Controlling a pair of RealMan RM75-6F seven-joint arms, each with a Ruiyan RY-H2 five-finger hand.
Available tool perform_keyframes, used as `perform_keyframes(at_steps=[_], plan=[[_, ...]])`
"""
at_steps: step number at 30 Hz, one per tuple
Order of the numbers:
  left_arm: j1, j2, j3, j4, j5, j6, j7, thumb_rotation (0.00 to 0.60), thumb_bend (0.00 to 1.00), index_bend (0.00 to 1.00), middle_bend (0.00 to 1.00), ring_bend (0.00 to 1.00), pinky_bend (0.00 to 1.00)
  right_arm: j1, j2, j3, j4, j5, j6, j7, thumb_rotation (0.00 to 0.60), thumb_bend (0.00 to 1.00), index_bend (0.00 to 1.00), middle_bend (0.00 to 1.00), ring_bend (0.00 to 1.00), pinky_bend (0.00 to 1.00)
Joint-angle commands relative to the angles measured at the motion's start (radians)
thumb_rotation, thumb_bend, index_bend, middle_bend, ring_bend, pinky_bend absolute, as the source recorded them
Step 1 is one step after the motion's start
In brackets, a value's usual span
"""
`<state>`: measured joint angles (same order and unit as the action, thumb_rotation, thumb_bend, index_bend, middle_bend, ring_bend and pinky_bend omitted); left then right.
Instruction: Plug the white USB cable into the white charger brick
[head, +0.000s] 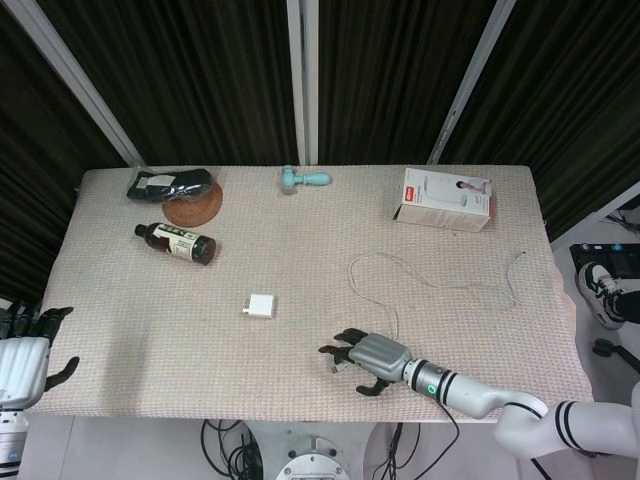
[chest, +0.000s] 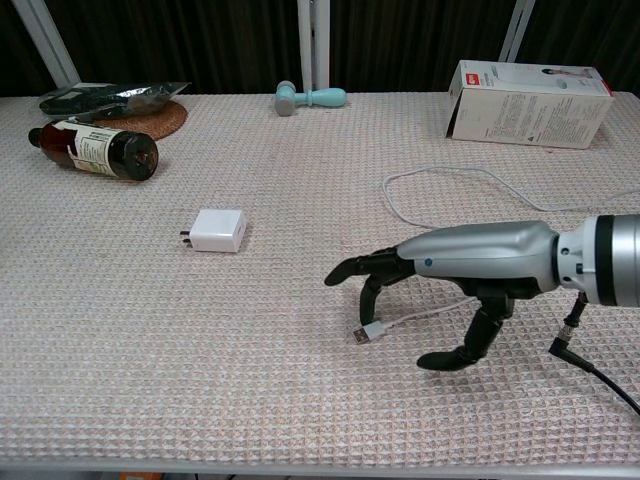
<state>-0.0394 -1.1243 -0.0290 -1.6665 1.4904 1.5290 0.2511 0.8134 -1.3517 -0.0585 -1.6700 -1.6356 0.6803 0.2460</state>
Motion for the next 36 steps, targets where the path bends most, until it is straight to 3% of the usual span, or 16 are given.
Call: perform_keyframes(at_steps=[1,3,8,17,25,36], plan=[[0.000,-0.001,0.000,0.002,0.000,0.001,-0.003,0.600,0.19,0.22,0.24,0.08,0.00,-0.024,0.035,-0.024,-0.029,-0.013,0.036,-0.038,0.600,0.27,0.02,0.26,0.00,0.00],[0.000,-0.002,0.000,0.004,0.001,-0.001,-0.005,0.600,0.19,0.22,0.24,0.08,0.00,-0.039,0.045,-0.018,-0.036,-0.001,0.064,-0.086,0.600,0.27,0.06,0.27,0.00,0.00],[-0.008,-0.003,0.000,0.003,0.010,-0.006,-0.003,0.600,0.19,0.22,0.24,0.08,0.00,-0.072,0.008,0.032,-0.038,0.045,0.134,-0.385,0.600,0.27,0.27,0.27,0.00,0.00],[-0.004,0.003,0.005,0.006,0.014,-0.005,-0.010,0.600,0.19,0.22,0.24,0.08,0.00,-0.116,-0.110,0.068,-0.118,0.269,0.189,-0.811,0.600,0.33,0.32,0.27,0.00,0.00],[-0.001,-0.005,0.008,0.027,0.012,-0.005,-0.032,0.600,0.19,0.22,0.24,0.08,0.00,-0.142,-0.164,0.048,-0.156,0.377,0.245,-0.940,0.600,0.33,0.34,0.28,0.00,0.00],[-0.003,-0.010,0.010,0.036,0.016,-0.008,-0.040,0.600,0.19,0.22,0.24,0.08,0.00,-0.137,-0.195,0.032,-0.135,0.415,0.256,-0.978,0.600,0.30,0.40,0.29,0.00,0.00]])
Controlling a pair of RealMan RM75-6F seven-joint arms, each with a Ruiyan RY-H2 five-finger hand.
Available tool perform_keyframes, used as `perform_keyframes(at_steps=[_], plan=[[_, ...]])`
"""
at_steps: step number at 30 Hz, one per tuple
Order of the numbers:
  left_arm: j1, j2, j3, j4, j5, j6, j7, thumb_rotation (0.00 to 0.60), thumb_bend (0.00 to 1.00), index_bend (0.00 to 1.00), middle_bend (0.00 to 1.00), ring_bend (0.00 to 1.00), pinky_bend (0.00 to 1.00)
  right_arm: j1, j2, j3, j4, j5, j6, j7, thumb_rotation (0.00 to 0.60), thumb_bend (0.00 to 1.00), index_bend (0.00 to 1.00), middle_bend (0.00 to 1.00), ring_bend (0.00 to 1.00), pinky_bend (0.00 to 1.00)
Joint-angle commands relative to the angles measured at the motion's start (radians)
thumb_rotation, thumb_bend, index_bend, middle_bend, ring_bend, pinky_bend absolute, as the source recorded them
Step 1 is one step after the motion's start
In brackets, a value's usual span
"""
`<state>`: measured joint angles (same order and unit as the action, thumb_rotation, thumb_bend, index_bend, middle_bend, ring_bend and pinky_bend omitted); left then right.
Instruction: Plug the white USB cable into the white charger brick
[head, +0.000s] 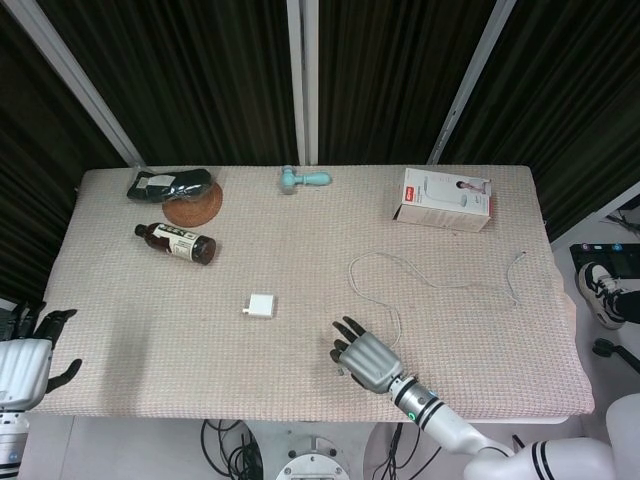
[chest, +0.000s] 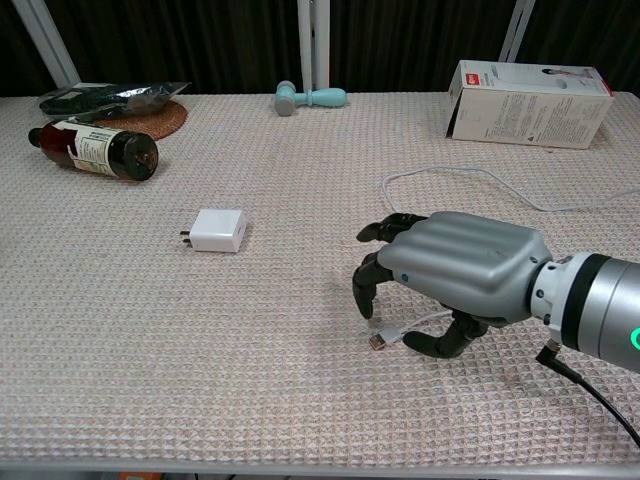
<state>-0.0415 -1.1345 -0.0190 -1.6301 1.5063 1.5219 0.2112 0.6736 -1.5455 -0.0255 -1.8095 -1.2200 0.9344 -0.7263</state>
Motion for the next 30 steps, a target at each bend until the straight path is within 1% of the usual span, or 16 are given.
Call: perform_keyframes(at_steps=[1,12,30], plan=[[0.000,0.000,0.000,0.000,0.000,0.000,0.000,0.600,0.19,0.22,0.24,0.08,0.00,0.004,-0.002,-0.001,0.006,-0.001,0.003,-0.009,0.600,0.30,0.41,0.29,0.00,0.00],[-0.001,0.001,0.001,-0.004,0.001,-0.002,0.003,0.600,0.19,0.22,0.24,0.08,0.00,0.016,-0.025,-0.008,0.018,0.023,0.009,-0.044,0.600,0.26,0.42,0.30,0.00,0.00],[-0.001,-0.003,0.002,0.007,-0.004,-0.007,-0.007,0.600,0.19,0.22,0.23,0.08,0.00,0.027,-0.043,-0.016,0.029,0.060,0.021,-0.067,0.600,0.26,0.44,0.31,0.00,0.00]])
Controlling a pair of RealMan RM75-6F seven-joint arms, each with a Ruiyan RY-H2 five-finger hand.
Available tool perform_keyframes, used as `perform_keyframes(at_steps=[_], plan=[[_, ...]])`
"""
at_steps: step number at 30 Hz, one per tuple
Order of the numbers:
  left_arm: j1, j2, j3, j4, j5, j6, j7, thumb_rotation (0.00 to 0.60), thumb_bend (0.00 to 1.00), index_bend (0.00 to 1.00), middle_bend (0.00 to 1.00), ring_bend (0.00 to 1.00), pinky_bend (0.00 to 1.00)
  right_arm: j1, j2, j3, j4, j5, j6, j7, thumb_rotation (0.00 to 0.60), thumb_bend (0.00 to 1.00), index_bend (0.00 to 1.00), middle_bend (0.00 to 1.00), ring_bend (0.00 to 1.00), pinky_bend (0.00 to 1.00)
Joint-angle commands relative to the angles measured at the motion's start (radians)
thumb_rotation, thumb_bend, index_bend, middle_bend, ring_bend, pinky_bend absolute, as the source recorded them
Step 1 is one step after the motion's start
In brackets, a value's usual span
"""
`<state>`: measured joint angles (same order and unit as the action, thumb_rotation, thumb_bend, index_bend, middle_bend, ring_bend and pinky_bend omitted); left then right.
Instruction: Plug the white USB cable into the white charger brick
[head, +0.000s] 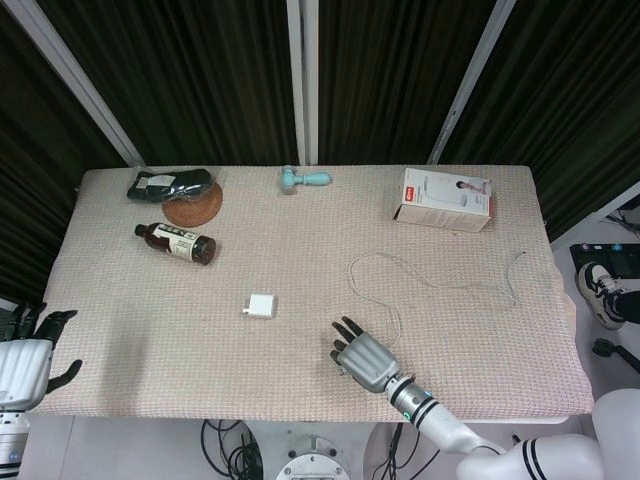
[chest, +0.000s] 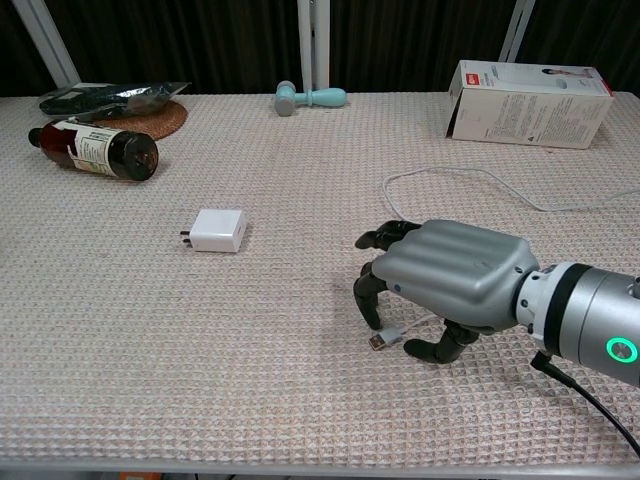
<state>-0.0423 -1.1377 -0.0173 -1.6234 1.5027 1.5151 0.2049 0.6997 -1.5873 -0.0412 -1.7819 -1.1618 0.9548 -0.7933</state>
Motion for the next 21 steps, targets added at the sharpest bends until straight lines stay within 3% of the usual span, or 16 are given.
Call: perform_keyframes(at_steps=[1,21], plan=[[0.000,-0.001,0.000,0.001,-0.001,-0.001,-0.001,0.600,0.19,0.22,0.23,0.08,0.00,0.001,-0.003,0.000,0.002,0.005,0.001,0.000,0.600,0.26,0.44,0.31,0.00,0.00],[-0.002,-0.009,0.001,0.023,-0.005,-0.008,-0.020,0.600,0.19,0.22,0.23,0.08,0.00,0.008,-0.038,-0.004,0.025,0.032,0.024,-0.025,0.600,0.30,0.50,0.32,0.00,0.00]])
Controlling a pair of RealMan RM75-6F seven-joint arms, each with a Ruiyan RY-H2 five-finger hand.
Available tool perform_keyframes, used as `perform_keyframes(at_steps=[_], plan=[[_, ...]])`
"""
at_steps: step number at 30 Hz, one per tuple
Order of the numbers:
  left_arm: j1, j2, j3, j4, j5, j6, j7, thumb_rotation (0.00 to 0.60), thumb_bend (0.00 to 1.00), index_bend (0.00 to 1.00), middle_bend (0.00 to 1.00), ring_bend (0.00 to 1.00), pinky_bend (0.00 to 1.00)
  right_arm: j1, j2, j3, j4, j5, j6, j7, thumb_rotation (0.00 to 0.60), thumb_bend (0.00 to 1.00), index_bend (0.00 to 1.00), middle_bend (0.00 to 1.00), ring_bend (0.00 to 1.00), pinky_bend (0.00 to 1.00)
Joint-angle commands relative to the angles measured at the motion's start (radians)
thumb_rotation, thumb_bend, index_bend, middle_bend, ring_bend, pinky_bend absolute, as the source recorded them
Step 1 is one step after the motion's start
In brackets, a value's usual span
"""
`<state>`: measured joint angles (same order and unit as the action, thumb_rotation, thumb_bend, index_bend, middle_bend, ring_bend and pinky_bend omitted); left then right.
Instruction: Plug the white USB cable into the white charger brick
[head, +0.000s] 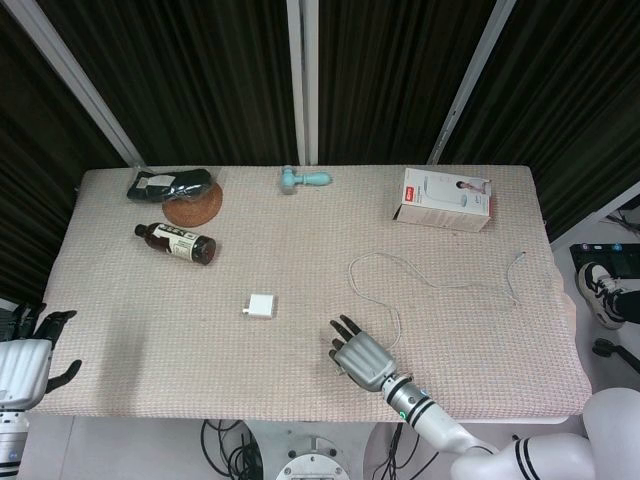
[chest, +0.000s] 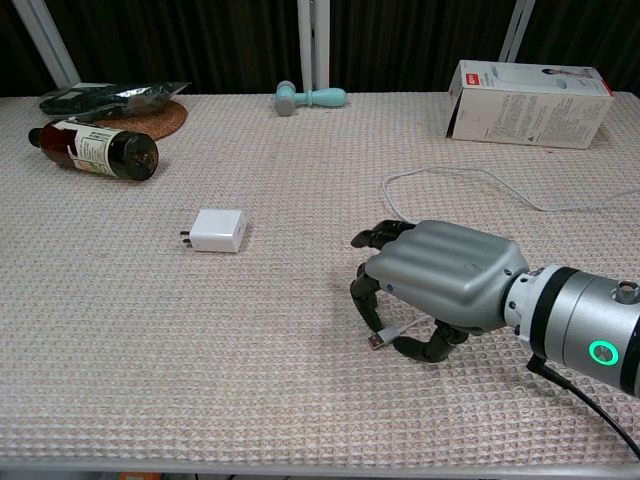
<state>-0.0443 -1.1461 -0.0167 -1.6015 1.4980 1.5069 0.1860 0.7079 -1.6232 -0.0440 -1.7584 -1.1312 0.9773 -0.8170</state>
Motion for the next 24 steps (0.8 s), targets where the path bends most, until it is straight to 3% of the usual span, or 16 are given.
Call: perform_keyframes(at_steps=[1,8,24], plan=[[0.000,0.000,0.000,0.002,0.000,0.000,-0.002,0.600,0.19,0.22,0.23,0.08,0.00,0.000,-0.004,-0.001,0.002,0.001,0.004,-0.002,0.600,0.30,0.50,0.32,0.01,0.00],[-0.003,0.004,-0.001,-0.002,0.005,0.001,0.000,0.600,0.19,0.21,0.23,0.08,0.00,-0.014,0.010,0.000,-0.014,-0.031,0.038,0.022,0.600,0.33,0.52,0.32,0.02,0.00],[-0.108,0.049,-0.035,-0.076,0.039,-0.098,0.089,0.600,0.19,0.21,0.23,0.08,0.00,-0.066,0.077,0.043,-0.016,-0.152,0.103,0.254,0.600,0.33,0.58,0.43,0.14,0.00]])
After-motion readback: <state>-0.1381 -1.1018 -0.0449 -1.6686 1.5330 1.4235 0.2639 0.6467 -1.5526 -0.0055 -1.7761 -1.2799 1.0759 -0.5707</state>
